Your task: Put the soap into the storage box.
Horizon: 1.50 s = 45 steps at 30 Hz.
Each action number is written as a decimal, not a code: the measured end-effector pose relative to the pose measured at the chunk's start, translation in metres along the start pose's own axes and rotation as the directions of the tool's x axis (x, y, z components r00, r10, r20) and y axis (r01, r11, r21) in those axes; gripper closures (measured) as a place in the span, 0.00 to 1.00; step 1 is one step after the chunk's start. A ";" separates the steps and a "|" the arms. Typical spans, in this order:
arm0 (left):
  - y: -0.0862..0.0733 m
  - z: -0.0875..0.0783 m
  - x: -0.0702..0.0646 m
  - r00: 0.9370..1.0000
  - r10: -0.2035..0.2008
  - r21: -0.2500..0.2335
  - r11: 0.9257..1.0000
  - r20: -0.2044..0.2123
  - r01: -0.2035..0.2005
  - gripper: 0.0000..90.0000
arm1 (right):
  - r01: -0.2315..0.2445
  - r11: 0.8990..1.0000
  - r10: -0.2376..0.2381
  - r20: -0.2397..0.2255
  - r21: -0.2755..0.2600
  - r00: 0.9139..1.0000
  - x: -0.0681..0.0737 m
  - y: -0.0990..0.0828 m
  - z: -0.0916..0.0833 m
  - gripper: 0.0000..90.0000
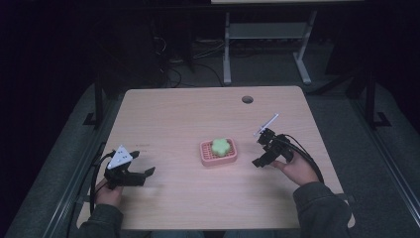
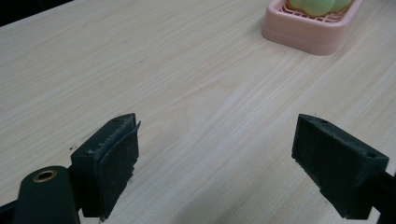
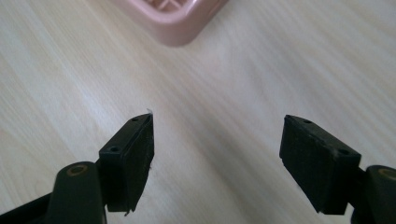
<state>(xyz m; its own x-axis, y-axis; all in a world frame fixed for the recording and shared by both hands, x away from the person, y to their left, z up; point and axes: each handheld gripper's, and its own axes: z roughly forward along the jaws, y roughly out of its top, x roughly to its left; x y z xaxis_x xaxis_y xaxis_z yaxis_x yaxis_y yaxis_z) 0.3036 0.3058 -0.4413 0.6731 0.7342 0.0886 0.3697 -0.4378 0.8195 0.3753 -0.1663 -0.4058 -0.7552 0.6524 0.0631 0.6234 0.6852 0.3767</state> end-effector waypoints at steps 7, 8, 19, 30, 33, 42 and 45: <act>0.000 0.000 -0.001 1.000 -0.003 0.002 1.000 0.000 0.003 0.16 | -0.017 1.000 0.017 0.000 -0.009 1.000 -0.001 -0.015 0.001 0.29; 0.000 0.001 -0.001 1.000 -0.003 -0.002 1.000 0.000 0.003 0.16 | -0.020 1.000 0.020 -0.001 -0.006 1.000 -0.002 -0.017 0.001 0.29; 0.000 0.000 -0.001 1.000 -0.001 -0.002 1.000 0.002 0.001 0.16 | -0.052 0.998 0.052 0.003 -0.026 0.999 -0.004 -0.040 0.002 0.29; -0.001 0.001 -0.002 1.000 -0.009 -0.004 1.000 0.003 0.009 0.16 | -0.084 0.995 0.084 -0.001 -0.057 0.996 -0.003 -0.061 0.001 0.29; -0.001 0.000 -0.001 1.000 0.009 0.006 1.000 0.002 -0.009 0.16 | -0.090 0.994 0.090 0.001 -0.057 0.996 0.000 -0.068 0.002 0.29; -0.001 0.001 -0.001 1.000 0.013 0.012 1.000 0.002 -0.013 0.16 | -0.092 0.993 0.093 0.007 -0.076 0.996 0.007 -0.086 0.002 0.29; -0.002 0.001 -0.001 1.000 0.016 0.018 1.000 0.004 -0.016 0.16 | -0.097 0.992 0.098 0.011 -0.084 0.995 0.009 -0.090 0.000 0.29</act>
<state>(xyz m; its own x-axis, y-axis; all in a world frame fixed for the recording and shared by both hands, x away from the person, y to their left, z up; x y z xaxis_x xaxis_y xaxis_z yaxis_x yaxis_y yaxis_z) 0.3026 0.3051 -0.4432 0.6814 0.7250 0.0999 0.3703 -0.4593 0.8074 0.3126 -0.2225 -0.4392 -0.6881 0.7201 0.0893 0.6743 0.5891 0.4453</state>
